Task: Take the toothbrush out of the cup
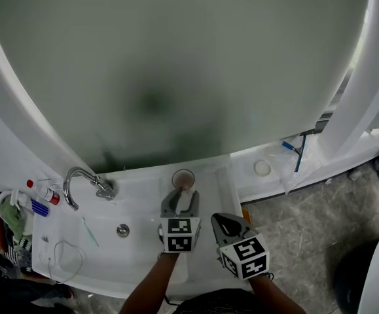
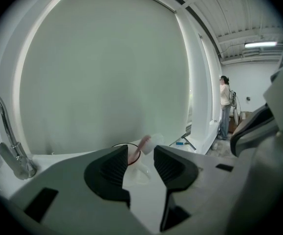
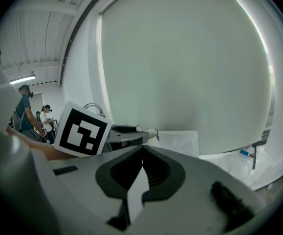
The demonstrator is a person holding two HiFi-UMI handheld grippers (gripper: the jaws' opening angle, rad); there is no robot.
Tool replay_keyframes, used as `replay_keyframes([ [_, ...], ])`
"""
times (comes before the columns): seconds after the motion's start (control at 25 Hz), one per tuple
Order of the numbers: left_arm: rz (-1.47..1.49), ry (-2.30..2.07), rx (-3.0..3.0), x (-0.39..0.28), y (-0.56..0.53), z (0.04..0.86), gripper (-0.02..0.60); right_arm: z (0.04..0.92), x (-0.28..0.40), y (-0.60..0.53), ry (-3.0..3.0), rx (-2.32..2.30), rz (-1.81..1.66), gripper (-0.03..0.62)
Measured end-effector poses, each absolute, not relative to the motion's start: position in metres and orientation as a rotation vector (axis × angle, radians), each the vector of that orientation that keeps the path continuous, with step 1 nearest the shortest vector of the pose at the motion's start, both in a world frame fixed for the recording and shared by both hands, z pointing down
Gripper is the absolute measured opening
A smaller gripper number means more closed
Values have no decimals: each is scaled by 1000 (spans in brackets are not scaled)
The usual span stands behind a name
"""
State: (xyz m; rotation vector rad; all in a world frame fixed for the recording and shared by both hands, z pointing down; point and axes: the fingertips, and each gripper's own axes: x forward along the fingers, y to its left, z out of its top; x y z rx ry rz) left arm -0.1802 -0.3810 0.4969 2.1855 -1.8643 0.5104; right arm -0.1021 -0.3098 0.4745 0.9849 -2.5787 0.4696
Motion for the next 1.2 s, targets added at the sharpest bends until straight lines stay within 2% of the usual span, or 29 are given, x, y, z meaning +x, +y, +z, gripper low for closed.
replay_keyframes([
  [0.36,505,-1918,2132,-188,-389,503,160,479,-96,-316,-2565,992,489,11],
  [0.8,493,-2003,2061,-206,-391,501,43,480,-98,-316,-2570,982,483,11],
  [1.2,457,-1998,2051,-215,-391,494,30,477,-104,-316,-2583,983,486,11],
])
